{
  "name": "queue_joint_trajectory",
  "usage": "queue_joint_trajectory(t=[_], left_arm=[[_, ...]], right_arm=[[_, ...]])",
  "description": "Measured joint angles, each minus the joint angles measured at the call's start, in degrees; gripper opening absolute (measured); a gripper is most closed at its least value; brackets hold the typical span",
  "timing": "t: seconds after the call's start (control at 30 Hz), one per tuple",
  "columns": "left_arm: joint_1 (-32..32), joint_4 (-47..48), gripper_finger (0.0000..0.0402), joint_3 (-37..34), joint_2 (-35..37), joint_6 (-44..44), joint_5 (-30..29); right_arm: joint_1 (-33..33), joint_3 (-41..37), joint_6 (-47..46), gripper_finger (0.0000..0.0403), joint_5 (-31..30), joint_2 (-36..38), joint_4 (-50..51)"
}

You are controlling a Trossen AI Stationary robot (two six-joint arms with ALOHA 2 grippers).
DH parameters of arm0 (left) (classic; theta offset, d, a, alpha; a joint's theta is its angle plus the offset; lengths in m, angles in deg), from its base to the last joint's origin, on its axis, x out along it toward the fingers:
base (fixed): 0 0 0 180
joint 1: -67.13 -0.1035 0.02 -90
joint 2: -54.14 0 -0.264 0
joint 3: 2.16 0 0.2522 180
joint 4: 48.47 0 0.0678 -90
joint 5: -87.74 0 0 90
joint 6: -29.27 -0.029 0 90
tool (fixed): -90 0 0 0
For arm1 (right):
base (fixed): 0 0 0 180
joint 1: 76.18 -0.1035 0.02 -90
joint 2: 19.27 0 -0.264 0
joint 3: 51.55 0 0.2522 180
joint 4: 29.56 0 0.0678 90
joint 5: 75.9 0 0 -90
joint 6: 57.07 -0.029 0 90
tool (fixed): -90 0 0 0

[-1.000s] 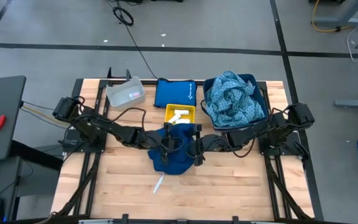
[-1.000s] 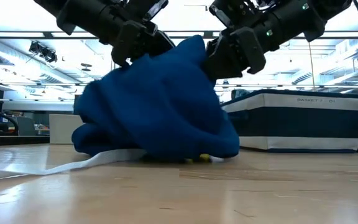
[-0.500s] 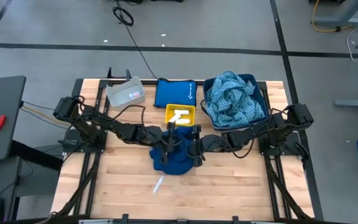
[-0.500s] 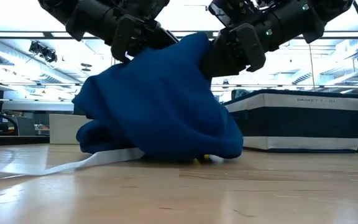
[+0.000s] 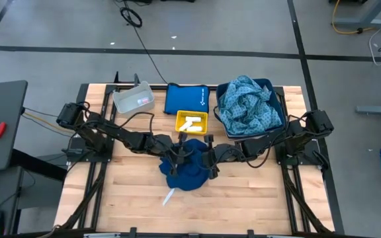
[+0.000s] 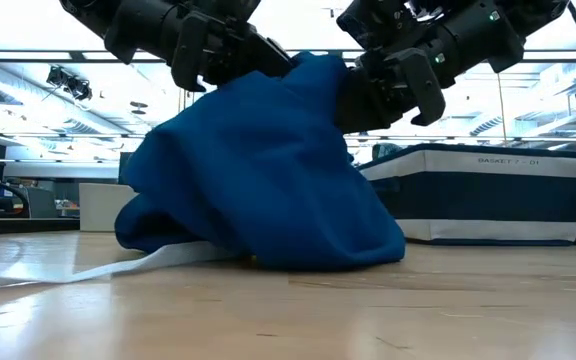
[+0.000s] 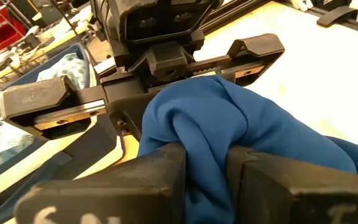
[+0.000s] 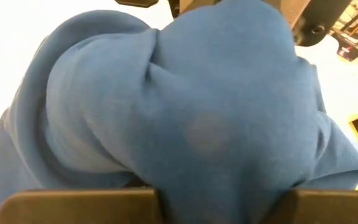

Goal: Pick & place medical supplies in basket/bin
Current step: Put the blue patient gown into the blue bin

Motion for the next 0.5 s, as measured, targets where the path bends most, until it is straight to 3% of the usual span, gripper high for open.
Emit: queue_joint_trajectory(t=[0.17,0.37,0.5], left_arm=[[0.2,0.2,0.0057,0.0,0.6,-2.4,-1.4],[2.9,-0.7,0.0223,0.0,4.2,-7.0,-8.5],[4.7,-1.3,0.0329,0.5,8.3,-7.7,-10.2]], right_arm=[[0.0,0.0,-0.3,0.0064,-1.2,0.1,0.1],[0.2,0.5,-0.7,0.0064,-1.0,0.2,-2.8],[0.3,0.6,-0.7,0.0064,-1.5,0.1,-3.0]])
